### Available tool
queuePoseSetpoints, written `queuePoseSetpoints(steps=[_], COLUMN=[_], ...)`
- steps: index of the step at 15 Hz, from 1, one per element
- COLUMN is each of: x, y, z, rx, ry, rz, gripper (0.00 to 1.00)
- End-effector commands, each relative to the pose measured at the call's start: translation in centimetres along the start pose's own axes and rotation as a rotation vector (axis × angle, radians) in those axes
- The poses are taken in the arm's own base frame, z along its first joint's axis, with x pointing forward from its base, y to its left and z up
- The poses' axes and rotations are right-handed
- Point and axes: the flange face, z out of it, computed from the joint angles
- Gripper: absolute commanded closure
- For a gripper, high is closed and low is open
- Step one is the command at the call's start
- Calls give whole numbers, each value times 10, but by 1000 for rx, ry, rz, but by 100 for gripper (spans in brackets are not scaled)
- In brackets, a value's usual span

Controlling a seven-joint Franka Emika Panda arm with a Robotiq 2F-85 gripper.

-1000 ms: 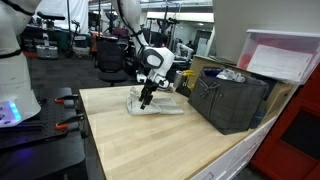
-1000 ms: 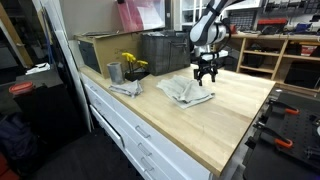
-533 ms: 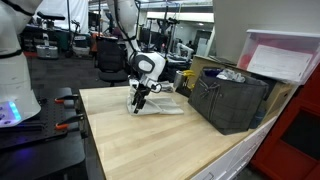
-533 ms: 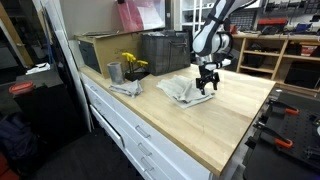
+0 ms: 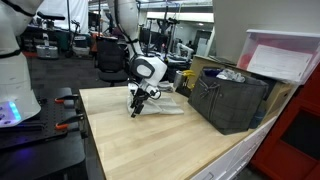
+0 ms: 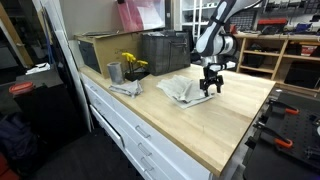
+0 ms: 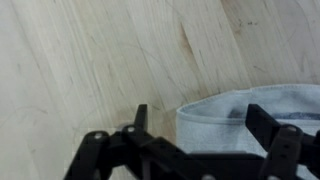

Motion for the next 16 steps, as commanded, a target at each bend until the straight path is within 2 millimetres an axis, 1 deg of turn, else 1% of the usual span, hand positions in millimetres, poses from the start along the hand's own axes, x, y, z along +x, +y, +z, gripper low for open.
queuePoseSetpoints(steps=[1,4,7,10,13,16], x=[-7,-14,-25,-31,-35,-44], y=[1,-4,-15,-32,-55,-77], z=[-6,-18,-32,-34,-35,-35], rx=[50,23,-35,-118,-205,-263], ry=[-15,20,36,91,110,107], rz=[36,98,261,396,544,628], gripper=[0,0,0,0,0,0])
